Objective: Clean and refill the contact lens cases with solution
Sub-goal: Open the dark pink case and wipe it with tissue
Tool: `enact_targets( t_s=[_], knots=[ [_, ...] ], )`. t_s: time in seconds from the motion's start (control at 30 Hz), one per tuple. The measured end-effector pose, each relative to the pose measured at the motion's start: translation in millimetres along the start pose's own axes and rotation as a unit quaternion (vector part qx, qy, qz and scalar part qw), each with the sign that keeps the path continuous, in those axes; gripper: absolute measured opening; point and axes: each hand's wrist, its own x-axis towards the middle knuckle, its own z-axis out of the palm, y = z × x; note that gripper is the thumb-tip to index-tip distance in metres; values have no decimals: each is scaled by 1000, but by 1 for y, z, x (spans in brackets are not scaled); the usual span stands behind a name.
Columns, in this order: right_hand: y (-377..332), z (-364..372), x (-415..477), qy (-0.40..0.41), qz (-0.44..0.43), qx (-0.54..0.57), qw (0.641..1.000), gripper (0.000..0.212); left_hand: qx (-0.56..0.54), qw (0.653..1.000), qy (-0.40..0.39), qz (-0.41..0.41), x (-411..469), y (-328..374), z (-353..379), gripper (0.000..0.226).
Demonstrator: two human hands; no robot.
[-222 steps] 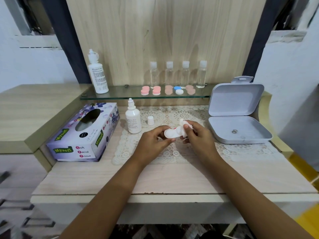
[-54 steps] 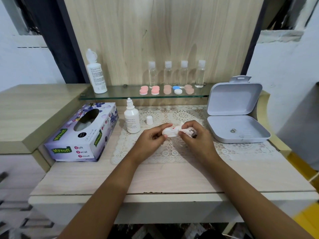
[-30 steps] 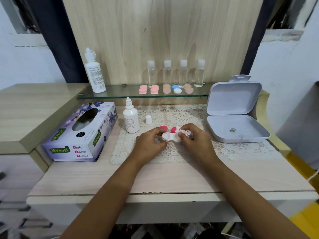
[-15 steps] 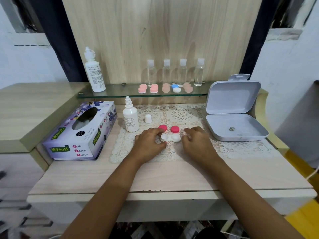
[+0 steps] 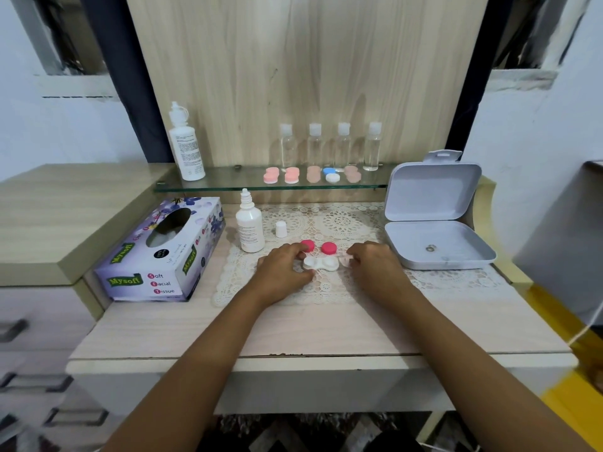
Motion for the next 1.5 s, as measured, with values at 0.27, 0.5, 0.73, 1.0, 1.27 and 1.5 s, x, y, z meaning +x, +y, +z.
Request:
enact_targets(
  t_s=[0.27,0.5,0.73,1.0,1.27,1.5],
  knots=[
    [-7,-11,-4,24,19,49,998,26,101,990,-94,18,-13,7,-32,55],
    [-38,-30,-11,35,-39,68,996,27,167,979,-117,30,-39,14,-70,44],
    [-79,-25,-18,18,-100,107,989,25,161,983,-81,35,-79,12,-98,43],
    [-133,-18,-32,5,-174,112,978,25,184,982,-47,-7,-130,-11,-129,41],
    [-198,-7,-44,-20,-252,125,959,27,207,976,-32,-55,-180,-33,-160,40],
    [-254,10,-60,-49,-298,147,942,27,217,967,-35,-125,-222,-59,-185,43]
  ],
)
